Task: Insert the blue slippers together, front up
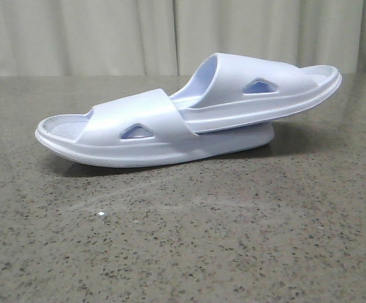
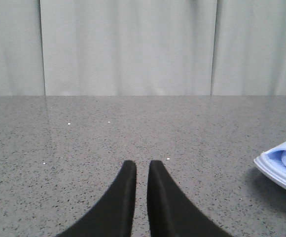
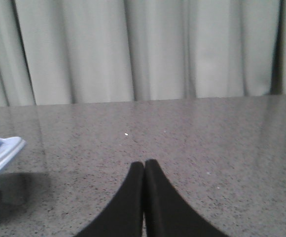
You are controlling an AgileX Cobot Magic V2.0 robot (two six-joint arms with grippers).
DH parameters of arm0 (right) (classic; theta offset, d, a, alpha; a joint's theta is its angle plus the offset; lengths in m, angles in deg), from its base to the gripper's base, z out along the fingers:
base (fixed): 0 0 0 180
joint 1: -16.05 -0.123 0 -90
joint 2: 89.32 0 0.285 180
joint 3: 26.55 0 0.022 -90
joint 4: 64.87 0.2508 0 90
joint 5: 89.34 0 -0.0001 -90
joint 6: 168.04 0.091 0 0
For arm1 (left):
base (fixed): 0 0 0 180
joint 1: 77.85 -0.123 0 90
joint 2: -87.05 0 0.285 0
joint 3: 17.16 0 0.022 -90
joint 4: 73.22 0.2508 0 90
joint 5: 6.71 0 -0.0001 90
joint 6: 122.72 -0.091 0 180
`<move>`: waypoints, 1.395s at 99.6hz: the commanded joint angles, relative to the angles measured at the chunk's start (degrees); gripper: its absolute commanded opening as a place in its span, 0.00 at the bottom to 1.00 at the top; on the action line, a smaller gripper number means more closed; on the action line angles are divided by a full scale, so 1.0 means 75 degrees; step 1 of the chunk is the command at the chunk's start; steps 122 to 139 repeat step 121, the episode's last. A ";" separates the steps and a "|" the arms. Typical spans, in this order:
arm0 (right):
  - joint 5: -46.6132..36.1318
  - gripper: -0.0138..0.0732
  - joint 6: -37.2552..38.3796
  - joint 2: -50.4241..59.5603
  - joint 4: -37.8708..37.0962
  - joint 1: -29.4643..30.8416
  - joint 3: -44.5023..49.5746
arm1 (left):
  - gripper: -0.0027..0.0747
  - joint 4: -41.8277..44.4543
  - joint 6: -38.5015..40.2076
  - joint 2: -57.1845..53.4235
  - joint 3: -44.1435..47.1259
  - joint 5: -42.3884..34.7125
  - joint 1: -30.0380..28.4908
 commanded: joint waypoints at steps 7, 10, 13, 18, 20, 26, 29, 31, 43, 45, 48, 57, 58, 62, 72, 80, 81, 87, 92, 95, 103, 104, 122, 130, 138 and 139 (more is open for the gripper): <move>-0.0578 0.04 0.1094 0.0470 -0.1026 0.0221 0.0141 | 0.06 -0.0071 0.0078 -0.0219 0.0070 -0.0617 0.0051; -0.0788 0.04 0.1094 0.0511 -0.1026 0.0221 0.0285 | 0.06 -0.0071 0.0078 -0.0219 0.0070 -0.0617 0.0051; -0.1059 0.04 0.1094 0.0496 -0.1026 0.0205 0.0437 | 0.06 -0.0071 0.0078 -0.0219 0.0070 -0.0617 0.0051; -0.1312 0.04 0.1094 0.0496 -0.0981 0.0157 0.0700 | 0.06 -0.0071 0.0078 -0.0219 0.0070 -0.0617 0.0051; -0.1410 0.04 0.1094 0.0496 -0.0973 0.0132 0.0762 | 0.06 -0.0071 0.0078 -0.0219 0.0070 -0.0617 0.0051; -0.1609 0.04 0.1094 0.0496 -0.0901 -0.0014 0.0998 | 0.06 -0.0071 0.0078 -0.0219 0.0070 -0.0617 0.0051; -0.1497 0.04 0.1094 0.0496 -0.0894 -0.0092 0.0998 | 0.06 -0.0071 0.0078 -0.0219 0.0070 -0.0617 0.0051; -0.1413 0.04 0.1094 0.0496 -0.0894 -0.0154 0.0982 | 0.06 -0.0071 0.0078 -0.0219 0.0070 -0.0617 0.0051; -0.1447 0.04 0.1094 0.0496 -0.0894 -0.0364 0.0982 | 0.06 -0.0071 0.0078 -0.0219 0.0070 -0.0617 0.0051; -0.1447 0.04 0.1094 0.0496 -0.0894 -0.0364 0.0982 | 0.06 -0.0071 0.0078 -0.0219 0.0070 -0.0617 0.0051; -0.1447 0.04 0.1094 0.0496 -0.0894 -0.0364 0.0982 | 0.06 -0.0071 0.0078 -0.0219 0.0070 -0.0617 0.0051; -0.1447 0.04 0.1094 0.0496 -0.0894 -0.0364 0.0982 | 0.06 -0.0071 0.0078 -0.0219 0.0070 -0.0617 0.0051; -0.1447 0.04 0.1094 0.0496 -0.0894 -0.0364 0.0982 | 0.06 -0.0071 0.0078 -0.0219 0.0070 -0.0617 0.0051; -0.1447 0.04 0.1094 0.0496 -0.0894 -0.0364 0.0982 | 0.06 -0.0071 0.0078 -0.0219 0.0070 -0.0617 0.0051; -0.1447 0.04 0.1094 0.0496 -0.0894 -0.0364 0.0982 | 0.06 -0.0071 0.0078 -0.0219 0.0070 -0.0617 0.0051; -0.1447 0.04 0.1094 0.0496 -0.0894 -0.0364 0.0982 | 0.06 -0.0071 0.0078 -0.0219 0.0070 -0.0617 0.0051; -0.1447 0.04 0.1094 0.0496 -0.0894 -0.0364 0.0982 | 0.06 -0.0071 0.0078 -0.0219 0.0070 -0.0617 0.0051; -0.1447 0.04 0.1094 0.0496 -0.0894 -0.0364 0.0982 | 0.06 -0.0071 0.0078 -0.0219 0.0070 -0.0617 0.0051; -0.1447 0.04 0.1094 0.0496 -0.0894 -0.0364 0.0982 | 0.06 -0.0071 0.0078 -0.0219 0.0070 -0.0617 0.0051; -0.1447 0.04 0.1094 0.0496 -0.0894 -0.0364 0.0982 | 0.06 -0.0071 0.0078 -0.0219 0.0070 -0.0617 0.0051; -0.1447 0.04 0.1094 0.0496 -0.0894 -0.0364 0.0982 | 0.06 -0.0071 0.0078 -0.0219 0.0070 -0.0617 0.0051; -0.1447 0.04 0.1094 0.0496 -0.0894 -0.0364 0.0982 | 0.06 -0.0071 0.0078 -0.0219 0.0070 -0.0617 0.0051; -0.1447 0.04 0.1094 0.0496 -0.0894 -0.0364 0.0982 | 0.06 -0.0071 0.0078 -0.0219 0.0070 -0.0617 0.0051; -0.1447 0.04 0.1094 0.0496 -0.0894 -0.0364 0.0982 | 0.06 -0.0071 0.0078 -0.0219 0.0070 -0.0617 0.0051; -0.1447 0.04 0.1094 0.0496 -0.0894 -0.0364 0.0982 | 0.06 -0.0071 0.0078 -0.0219 0.0070 -0.0617 0.0051; -0.1447 0.04 0.1094 0.0496 -0.0894 -0.0364 0.0982 | 0.06 -0.0071 0.0078 -0.0219 0.0070 -0.0617 0.0051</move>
